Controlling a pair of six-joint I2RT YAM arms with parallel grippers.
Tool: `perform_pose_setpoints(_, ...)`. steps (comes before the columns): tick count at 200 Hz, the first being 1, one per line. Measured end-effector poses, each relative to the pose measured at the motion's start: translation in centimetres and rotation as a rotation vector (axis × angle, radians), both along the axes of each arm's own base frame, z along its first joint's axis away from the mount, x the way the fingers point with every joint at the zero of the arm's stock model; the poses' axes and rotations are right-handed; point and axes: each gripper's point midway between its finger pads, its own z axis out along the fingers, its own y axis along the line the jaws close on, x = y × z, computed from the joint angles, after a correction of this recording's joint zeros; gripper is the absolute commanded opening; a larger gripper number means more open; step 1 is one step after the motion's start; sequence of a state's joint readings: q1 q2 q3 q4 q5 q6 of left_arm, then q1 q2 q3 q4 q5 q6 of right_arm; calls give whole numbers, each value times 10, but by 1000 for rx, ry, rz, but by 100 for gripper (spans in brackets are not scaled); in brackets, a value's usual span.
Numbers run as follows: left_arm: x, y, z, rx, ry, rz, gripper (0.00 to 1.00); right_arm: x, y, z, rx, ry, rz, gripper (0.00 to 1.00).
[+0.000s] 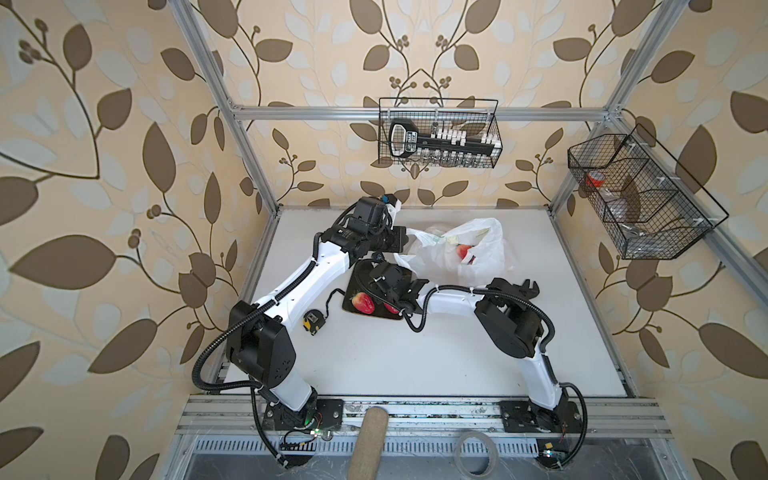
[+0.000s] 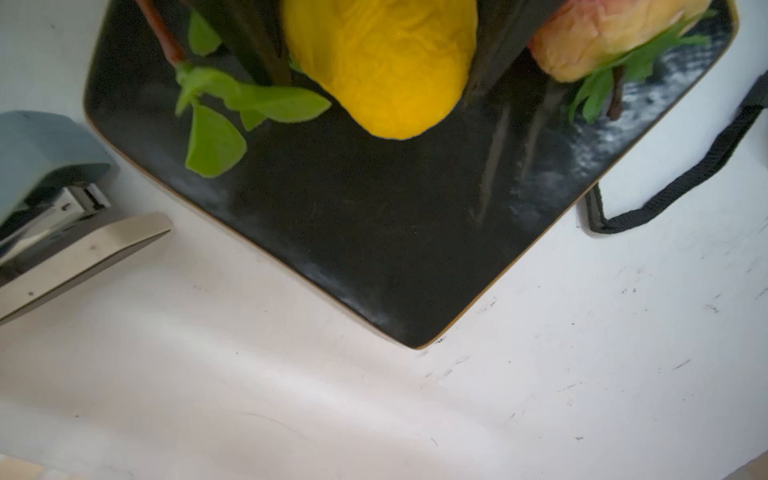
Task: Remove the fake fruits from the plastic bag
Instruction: 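Lower the yellow fruit onto the black mat and open the right gripper, then move the right gripper back into the bag opening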
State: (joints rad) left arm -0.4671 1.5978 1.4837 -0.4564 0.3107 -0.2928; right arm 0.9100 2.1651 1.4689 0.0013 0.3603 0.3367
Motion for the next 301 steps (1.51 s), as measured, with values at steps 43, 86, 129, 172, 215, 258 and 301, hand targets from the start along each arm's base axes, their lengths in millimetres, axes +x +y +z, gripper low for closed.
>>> perform_pose_setpoints(43,0,0,0,0,0,0,0,-2,4,-1,10,13,20,71)
perform_pose_setpoints(86,0,0,2,-2,-3,0,0,-13,-1,17,32,12,50,83)
perform_pose_setpoints(129,1,-1,6,-6,-12,0,0,-43,-9,67,95,-35,109,83)
perform_pose_setpoints(172,2,-2,9,-15,-16,0,0,-123,-28,88,108,-52,253,76)
perform_pose_setpoints(215,3,-3,12,-35,-18,6,0,-169,-76,125,205,-87,269,64)
perform_pose_setpoints(258,4,-5,14,-52,-17,1,0,-142,-123,167,252,-162,104,43)
perform_pose_setpoints(301,-2,-3,6,-57,8,7,0,-75,-169,175,199,-172,-147,37)
